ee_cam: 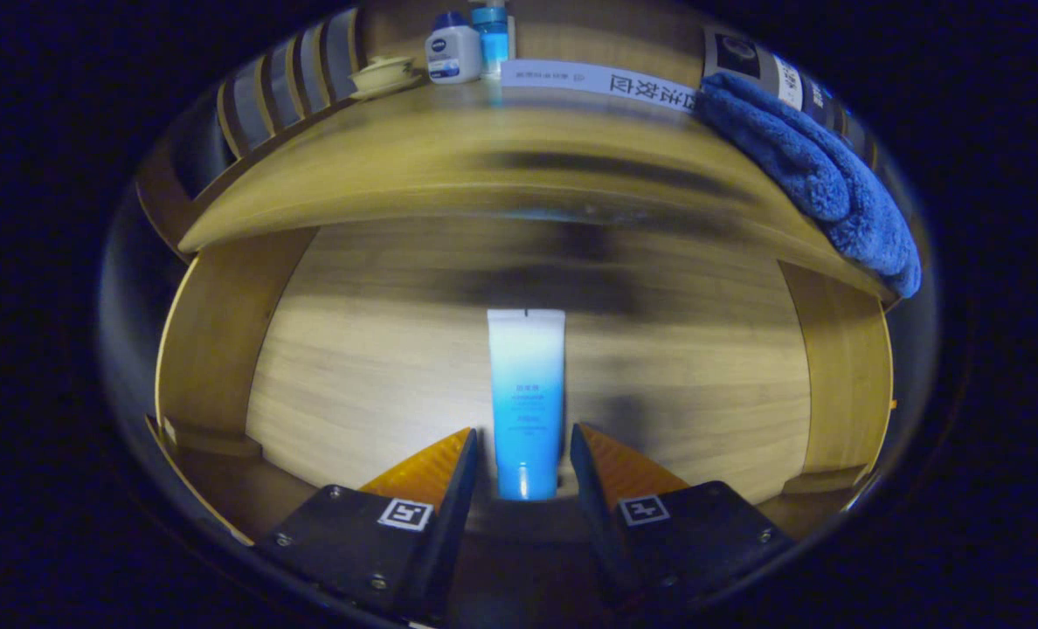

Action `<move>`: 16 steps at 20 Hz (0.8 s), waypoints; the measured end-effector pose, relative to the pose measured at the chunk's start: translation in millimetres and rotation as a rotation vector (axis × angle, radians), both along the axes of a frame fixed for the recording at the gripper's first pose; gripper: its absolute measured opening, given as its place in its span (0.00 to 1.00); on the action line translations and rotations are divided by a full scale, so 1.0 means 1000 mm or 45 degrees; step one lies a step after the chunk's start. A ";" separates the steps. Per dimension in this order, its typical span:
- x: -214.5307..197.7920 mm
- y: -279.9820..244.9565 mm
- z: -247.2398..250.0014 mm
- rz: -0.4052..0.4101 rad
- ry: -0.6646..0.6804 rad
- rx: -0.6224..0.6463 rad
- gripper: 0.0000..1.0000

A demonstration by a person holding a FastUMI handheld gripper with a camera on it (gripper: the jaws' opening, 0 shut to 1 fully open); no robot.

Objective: Pull open the drawer, take out the items inside it, and place them on the countertop above the cabinet.

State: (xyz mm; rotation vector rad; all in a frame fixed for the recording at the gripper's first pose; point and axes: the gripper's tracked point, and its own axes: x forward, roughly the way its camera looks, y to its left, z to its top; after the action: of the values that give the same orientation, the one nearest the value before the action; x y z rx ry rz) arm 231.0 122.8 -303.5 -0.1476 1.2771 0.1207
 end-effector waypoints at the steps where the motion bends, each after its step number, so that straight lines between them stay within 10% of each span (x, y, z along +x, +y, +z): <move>1: 0.000 -0.001 0.000 -0.001 0.008 -0.015 0.63; 9: 0.003 0.002 -0.003 0.027 0.014 -0.006 0.63; 16: 0.014 -0.003 0.000 -0.012 -0.107 0.006 0.42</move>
State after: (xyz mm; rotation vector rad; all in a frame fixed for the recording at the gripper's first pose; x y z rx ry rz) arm 245.3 119.6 -303.5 -0.1414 1.1934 0.1085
